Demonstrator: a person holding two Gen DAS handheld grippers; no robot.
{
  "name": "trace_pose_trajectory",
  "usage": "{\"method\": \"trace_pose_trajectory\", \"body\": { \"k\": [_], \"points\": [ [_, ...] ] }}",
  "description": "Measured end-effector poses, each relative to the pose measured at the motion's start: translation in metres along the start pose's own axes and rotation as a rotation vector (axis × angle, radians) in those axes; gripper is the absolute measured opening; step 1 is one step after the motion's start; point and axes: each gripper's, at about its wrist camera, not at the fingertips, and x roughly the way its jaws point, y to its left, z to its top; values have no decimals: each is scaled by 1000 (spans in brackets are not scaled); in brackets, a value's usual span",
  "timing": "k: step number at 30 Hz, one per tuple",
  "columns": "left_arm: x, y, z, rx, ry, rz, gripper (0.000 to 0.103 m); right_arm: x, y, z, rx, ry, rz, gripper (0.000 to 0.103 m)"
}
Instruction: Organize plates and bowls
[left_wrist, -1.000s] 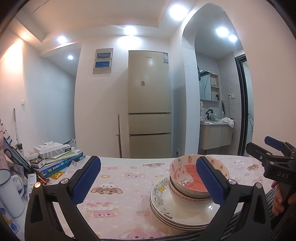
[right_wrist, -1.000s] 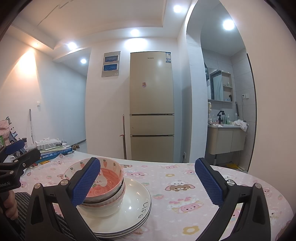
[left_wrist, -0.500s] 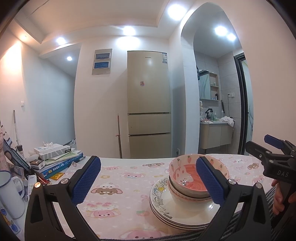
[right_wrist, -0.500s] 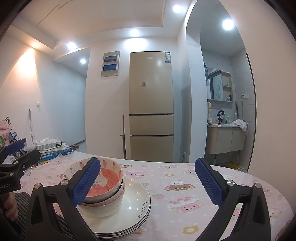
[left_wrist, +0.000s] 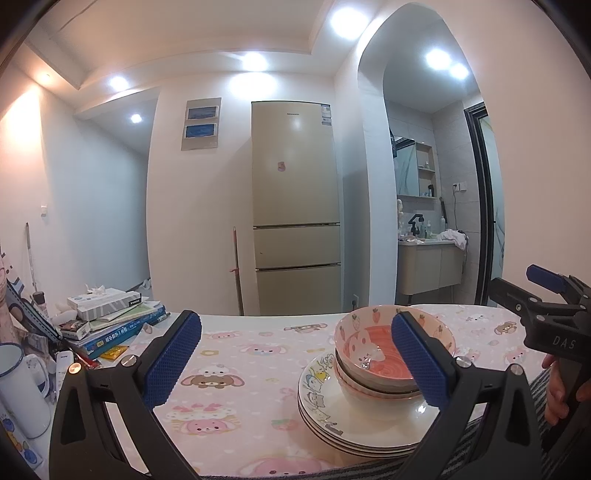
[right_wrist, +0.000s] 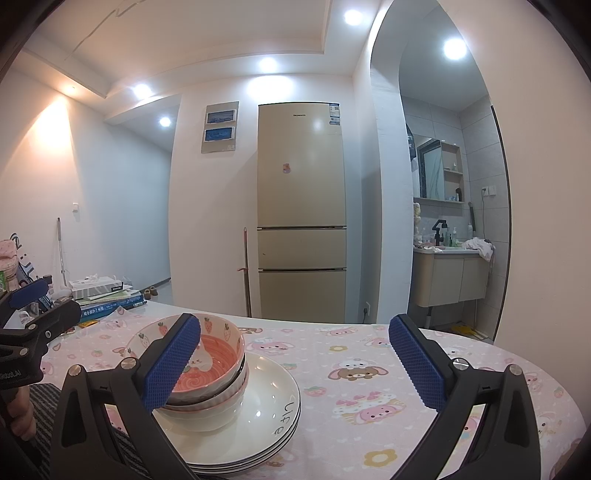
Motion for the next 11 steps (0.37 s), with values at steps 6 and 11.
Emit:
{"method": "trace_pose_trajectory", "body": {
  "k": [6, 11],
  "points": [
    [0, -1, 0, 0, 0, -1, 103, 0, 0, 0, -3, -2, -1, 103],
    [0, -1, 0, 1, 1, 0, 103, 0, -5, 0, -7, -8, -1, 103]
  ]
}}
